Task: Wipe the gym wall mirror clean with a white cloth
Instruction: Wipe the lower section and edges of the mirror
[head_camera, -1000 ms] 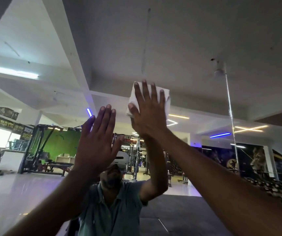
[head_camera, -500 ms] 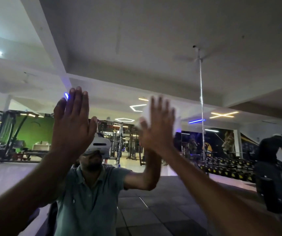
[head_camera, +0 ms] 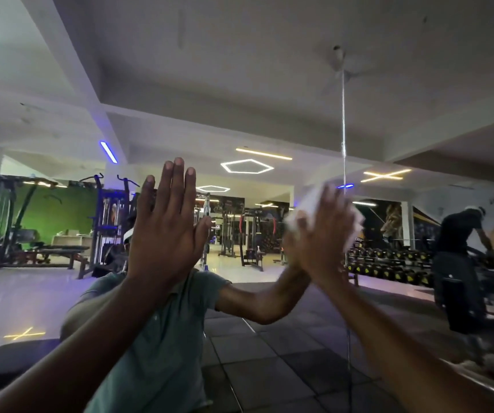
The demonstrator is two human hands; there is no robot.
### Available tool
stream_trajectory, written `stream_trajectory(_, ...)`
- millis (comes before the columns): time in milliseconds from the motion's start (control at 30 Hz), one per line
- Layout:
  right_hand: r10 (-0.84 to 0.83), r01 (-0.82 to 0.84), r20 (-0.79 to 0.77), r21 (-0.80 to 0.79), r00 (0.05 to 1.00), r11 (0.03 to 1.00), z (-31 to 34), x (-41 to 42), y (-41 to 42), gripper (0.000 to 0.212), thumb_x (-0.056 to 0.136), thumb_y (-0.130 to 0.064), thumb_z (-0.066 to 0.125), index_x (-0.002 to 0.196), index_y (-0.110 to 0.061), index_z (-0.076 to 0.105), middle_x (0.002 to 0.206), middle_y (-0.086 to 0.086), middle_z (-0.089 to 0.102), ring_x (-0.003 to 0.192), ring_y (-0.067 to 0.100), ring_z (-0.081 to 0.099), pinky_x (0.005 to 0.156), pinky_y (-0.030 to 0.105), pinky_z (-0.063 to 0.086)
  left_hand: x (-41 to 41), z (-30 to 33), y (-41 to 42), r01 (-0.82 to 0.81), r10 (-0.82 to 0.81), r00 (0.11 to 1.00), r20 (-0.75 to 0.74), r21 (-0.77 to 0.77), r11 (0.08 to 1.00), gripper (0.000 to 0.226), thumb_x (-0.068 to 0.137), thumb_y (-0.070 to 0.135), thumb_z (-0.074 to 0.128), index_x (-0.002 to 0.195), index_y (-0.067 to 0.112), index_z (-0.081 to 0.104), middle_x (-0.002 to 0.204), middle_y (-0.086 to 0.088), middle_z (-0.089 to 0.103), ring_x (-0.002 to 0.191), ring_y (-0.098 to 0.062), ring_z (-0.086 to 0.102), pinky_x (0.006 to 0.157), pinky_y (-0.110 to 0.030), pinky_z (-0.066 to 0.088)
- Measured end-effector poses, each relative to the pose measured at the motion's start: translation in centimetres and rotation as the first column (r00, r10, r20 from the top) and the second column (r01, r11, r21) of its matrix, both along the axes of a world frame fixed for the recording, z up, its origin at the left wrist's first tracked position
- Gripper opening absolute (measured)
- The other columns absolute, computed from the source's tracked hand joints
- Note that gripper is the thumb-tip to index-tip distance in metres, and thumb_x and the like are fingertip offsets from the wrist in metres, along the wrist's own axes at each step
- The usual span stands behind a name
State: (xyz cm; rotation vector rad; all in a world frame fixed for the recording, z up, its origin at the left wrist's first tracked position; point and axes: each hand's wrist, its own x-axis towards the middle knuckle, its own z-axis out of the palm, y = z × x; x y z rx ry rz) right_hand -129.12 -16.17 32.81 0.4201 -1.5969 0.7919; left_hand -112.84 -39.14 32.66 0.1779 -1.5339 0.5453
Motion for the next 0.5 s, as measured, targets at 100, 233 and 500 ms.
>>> stream_trajectory(100,0.115,-0.047,-0.185,0.339,0.976,0.94,-2.0,5.6,-6.4,0.082,0.101,-0.059,0.022,0.169,-0.013,0.014,0.177,0.013,0.005,0.164,0.036,0.0,0.131,0.059,0.0,0.0,0.1,-0.5,0.009,-0.01,1.0,-0.013,-0.017,1.0,0.074,0.108,0.041,0.033,0.166,0.001,0.013,0.174,-0.021,0.008,0.163,-0.034,0.007,0.13,-0.056,0.011)
stream_trajectory(233,0.17,-0.01,-0.271,0.504,0.947,0.864,-0.8,2.1,-2.2,0.075,0.104,-0.053,0.027,0.169,-0.017,0.016,0.178,0.008,0.005,0.164,0.029,0.001,0.129,0.061,0.008,0.2,0.1,-0.6,0.015,-0.015,1.0,0.004,-0.018,1.0,0.073,0.106,0.04,0.028,0.167,0.003,0.013,0.175,-0.019,0.009,0.163,-0.033,0.008,0.129,-0.057,0.014)
stream_trajectory(500,0.016,0.006,0.132,-0.167,0.991,0.986,-2.9,-2.1,2.6,0.087,0.105,-0.068,0.004,0.168,-0.01,0.021,0.172,0.022,0.023,0.158,0.043,0.024,0.123,0.066,0.024,0.5,-0.1,0.0,0.022,-0.022,1.0,0.014,-0.003,1.0,0.072,0.107,0.04,0.028,0.167,0.002,0.012,0.175,-0.021,0.006,0.163,-0.033,0.005,0.13,-0.057,0.01)
